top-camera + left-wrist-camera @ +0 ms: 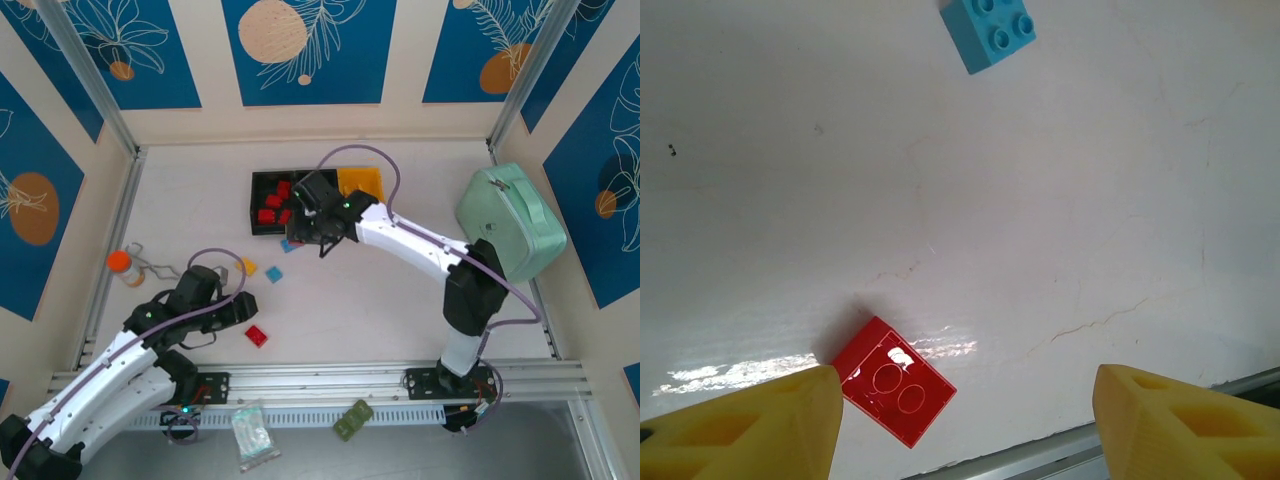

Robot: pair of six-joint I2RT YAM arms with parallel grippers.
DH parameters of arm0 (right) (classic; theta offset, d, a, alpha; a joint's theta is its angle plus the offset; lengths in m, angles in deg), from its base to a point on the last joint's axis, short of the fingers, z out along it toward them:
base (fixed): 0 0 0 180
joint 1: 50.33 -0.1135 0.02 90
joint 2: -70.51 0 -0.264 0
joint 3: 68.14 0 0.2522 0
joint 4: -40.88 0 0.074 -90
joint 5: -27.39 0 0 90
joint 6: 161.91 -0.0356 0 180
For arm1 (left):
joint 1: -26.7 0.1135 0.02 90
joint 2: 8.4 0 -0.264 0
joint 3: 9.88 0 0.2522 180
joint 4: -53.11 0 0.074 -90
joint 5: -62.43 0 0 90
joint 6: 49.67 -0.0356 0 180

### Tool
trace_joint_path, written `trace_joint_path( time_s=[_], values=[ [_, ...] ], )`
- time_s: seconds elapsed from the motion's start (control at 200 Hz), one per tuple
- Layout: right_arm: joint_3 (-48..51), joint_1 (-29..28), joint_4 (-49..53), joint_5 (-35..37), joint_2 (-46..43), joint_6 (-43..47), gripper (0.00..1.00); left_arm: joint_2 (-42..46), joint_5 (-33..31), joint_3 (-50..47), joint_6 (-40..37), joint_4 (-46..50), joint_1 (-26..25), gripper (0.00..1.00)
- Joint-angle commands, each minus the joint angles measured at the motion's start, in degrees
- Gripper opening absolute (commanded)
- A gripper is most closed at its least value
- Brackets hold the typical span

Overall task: Sort the legos into containers by color
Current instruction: Place the lego in the container.

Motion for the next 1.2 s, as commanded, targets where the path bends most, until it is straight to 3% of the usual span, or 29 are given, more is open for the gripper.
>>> trace_joint_path(
  time_s=[0.0,0.685,0.955,1.131,1.196],
  values=[
    [-6.19,1.55,-0.12,-4.29,4.94,2.56,0.32,1.00,-0.87,-0.34,1.82,1.21,0.78,0.66],
    [-63.63,6.99,12.50,-9.62,45.43,-0.88,0.32,2.36,-0.28,-1.50,3.97,1.18,0.97,0.66],
    [-64.13,7.32,9.79,-9.11,46.99,-2.08,0.34,2.48,0.16,-2.18,4.28,0.82,0.97,0.65],
    [-64.51,7.44,9.89,-8.73,47.26,-2.12,0.54,2.98,0.04,-2.31,4.26,1.42,0.97,0.65],
    [-64.84,7.44,10.00,-8.49,47.12,-1.95,0.57,3.33,-0.01,-2.46,4.44,1.53,0.93,0.65]
  ],
)
